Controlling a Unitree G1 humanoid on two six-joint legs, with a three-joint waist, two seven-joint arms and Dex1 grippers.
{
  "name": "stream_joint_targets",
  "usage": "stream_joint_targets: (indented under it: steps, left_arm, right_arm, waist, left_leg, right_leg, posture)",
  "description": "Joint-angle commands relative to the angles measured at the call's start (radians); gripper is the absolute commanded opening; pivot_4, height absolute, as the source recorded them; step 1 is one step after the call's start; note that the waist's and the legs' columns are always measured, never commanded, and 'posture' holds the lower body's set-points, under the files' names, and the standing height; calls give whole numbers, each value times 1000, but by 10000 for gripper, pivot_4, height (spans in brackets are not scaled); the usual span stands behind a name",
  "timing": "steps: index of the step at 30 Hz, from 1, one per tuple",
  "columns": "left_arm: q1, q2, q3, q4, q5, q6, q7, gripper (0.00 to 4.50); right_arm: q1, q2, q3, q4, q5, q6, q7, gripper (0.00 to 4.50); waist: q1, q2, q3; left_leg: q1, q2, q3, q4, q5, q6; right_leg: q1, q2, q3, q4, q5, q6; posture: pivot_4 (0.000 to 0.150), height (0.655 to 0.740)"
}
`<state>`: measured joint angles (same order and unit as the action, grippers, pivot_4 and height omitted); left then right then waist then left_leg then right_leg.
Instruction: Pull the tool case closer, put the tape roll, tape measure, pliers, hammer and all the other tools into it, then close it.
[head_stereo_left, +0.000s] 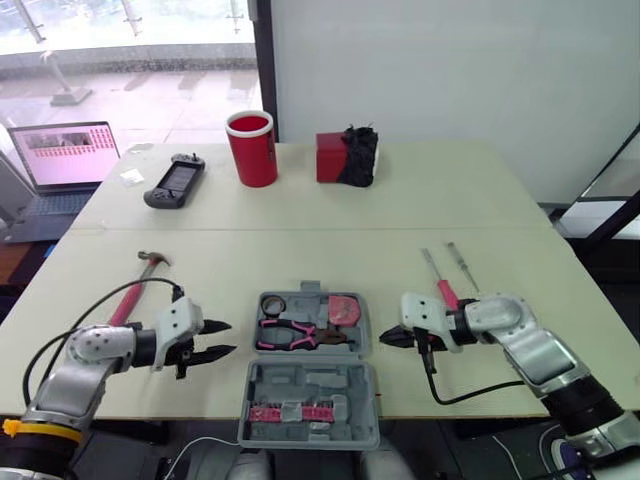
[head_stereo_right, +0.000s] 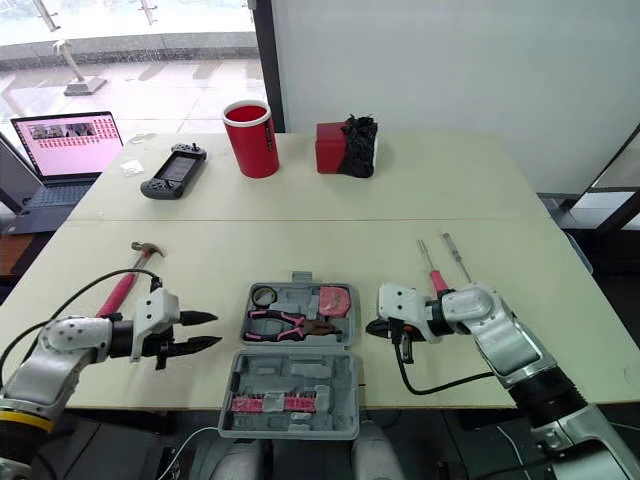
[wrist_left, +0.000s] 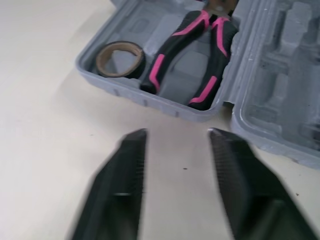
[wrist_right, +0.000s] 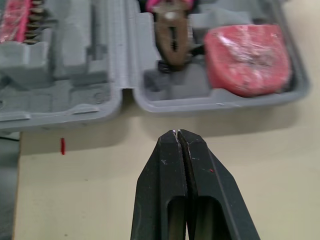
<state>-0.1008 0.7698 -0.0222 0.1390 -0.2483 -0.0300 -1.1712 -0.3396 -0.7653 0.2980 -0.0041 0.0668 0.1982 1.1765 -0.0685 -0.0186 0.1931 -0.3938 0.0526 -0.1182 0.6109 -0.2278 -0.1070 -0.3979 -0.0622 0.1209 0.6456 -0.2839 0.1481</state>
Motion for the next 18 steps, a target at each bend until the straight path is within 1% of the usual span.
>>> stream_joint_targets:
  steps: [1,5,10,18]
  left_arm:
    - [8,-17,-14,44,14,-50,-20,339]
    - [-2,-49,-37,86,35,-77,-18,339]
    - [-34,-104,-83,106,56,-64,-10,339]
    - [-36,-173,-128,78,63,-27,14,339]
  right_arm:
    - [22,7,1,-5,-15,-29,-11,0]
    - [32,21,20,18,-38,-44,-19,0]
    - [35,57,48,37,-51,-52,-20,0]
    - [40,120,71,4,-47,-11,-36,0]
  waist:
    - [0,0,0]
    - [1,0,0]
    - [1,0,0]
    - [6,0,0]
  left_leg:
    - [0,0,0,0,0,0]
    - [0,0,0,0,0,0]
    - [0,0,0,0,0,0]
    - [0,0,0,0,0,0]
  right_leg:
    - [0,0,0,0,0,0]
    - [0,0,0,0,0,0]
    - [0,0,0,0,0,0]
    - [1,0,0,0,0,1]
  posture:
    - [1500,7400]
    - [1500,7400]
    - [1500,7400]
    - [1500,7400]
